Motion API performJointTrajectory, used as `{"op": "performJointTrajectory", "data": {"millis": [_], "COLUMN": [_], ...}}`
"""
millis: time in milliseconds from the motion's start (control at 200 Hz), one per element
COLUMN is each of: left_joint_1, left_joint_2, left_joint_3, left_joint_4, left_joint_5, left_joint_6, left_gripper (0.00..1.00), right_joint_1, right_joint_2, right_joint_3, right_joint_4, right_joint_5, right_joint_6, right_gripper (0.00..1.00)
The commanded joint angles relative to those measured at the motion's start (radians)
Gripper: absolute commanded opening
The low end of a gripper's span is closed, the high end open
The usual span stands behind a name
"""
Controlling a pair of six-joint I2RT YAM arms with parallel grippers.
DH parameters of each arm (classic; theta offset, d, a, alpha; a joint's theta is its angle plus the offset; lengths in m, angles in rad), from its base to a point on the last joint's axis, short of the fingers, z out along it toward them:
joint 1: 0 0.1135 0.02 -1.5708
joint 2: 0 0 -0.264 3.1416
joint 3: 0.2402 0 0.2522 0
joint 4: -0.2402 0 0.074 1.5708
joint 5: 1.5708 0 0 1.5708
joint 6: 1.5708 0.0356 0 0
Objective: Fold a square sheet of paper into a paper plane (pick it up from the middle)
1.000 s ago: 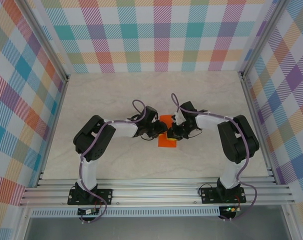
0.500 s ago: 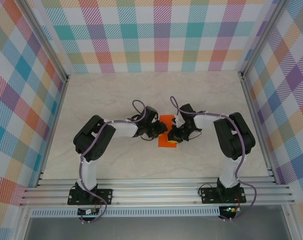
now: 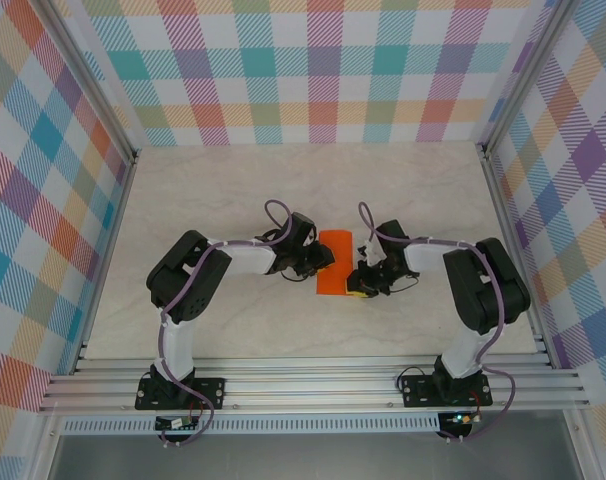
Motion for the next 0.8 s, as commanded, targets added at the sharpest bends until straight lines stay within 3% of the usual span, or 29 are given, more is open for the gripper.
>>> {"op": "performJointTrajectory", "data": {"millis": [0,205,350,795], "left_joint_1": [0.003,0.003,0.001,0.001], "left_joint_2": [0.021,-0.01,-0.03,-0.038], "left_joint_3": [-0.003,-0.002,0.011,0.021], "left_joint_4": [-0.074,-0.062,-0.069,-0.08], "left_joint_5": [-0.036,-0.014,-0.008,-0.004], "left_joint_6": [0.015,0.03,0.038,0.043], "left_gripper": [0.24,0.26,0.26,0.26], "right_joint_1": [-0.019,-0.02,-0.02,-0.019], "right_joint_2": [-0.022,-0.081,-0.041,0.103], "right_joint_3": [-0.03,0.043,0.127,0.234], "right_joint_4": [-0.077,-0.09,-0.092,-0.081], "right_joint_5": [0.024,0.085,0.13,0.119], "right_joint_6": [0.001,0.007,-0.001,0.015], "right_gripper": [0.15,0.27,0.35,0.4]}}
